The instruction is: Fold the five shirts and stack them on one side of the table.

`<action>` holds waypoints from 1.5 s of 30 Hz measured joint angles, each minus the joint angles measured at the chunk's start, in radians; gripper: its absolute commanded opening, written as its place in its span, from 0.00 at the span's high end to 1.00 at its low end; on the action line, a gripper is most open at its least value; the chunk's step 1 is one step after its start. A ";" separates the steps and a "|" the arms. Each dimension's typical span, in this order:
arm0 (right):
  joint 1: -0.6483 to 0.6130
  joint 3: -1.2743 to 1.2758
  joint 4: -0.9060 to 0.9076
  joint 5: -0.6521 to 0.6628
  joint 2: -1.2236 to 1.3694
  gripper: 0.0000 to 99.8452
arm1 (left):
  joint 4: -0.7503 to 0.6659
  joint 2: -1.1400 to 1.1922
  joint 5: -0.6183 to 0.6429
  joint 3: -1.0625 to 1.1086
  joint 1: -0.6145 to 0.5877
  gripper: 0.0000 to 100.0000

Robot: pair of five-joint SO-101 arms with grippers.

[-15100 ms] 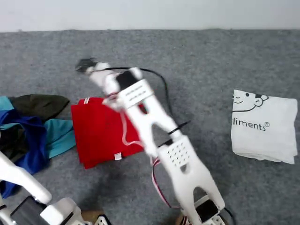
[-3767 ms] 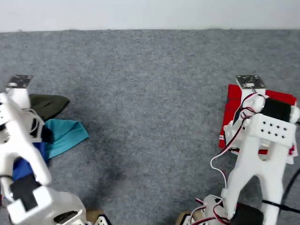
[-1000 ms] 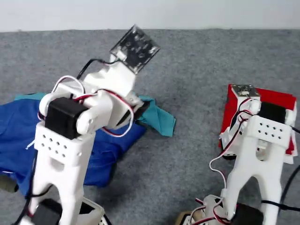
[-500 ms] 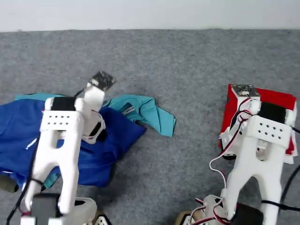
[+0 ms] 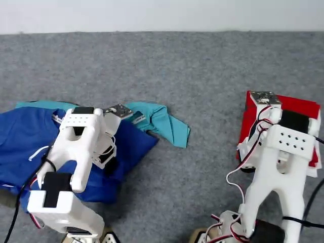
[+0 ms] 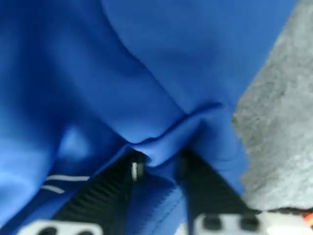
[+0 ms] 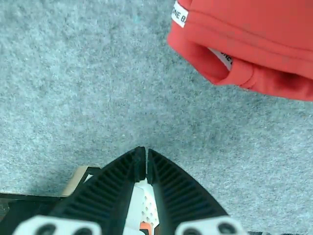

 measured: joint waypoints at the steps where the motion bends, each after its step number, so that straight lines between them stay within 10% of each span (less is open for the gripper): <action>1: 0.000 0.000 0.000 0.000 0.000 0.99 | 0.006 0.000 -0.014 0.000 0.000 0.99; 29: 0.000 0.000 0.000 0.000 0.000 0.99 | 0.112 -0.463 -0.023 -0.609 -0.979 0.98; 35: 0.000 0.000 0.000 0.000 0.000 0.99 | 0.114 -0.463 0.005 -0.609 -1.023 0.76; 45: -0.074 0.000 0.000 0.000 0.000 0.99 | 0.304 -0.473 -0.089 -0.589 -0.881 0.75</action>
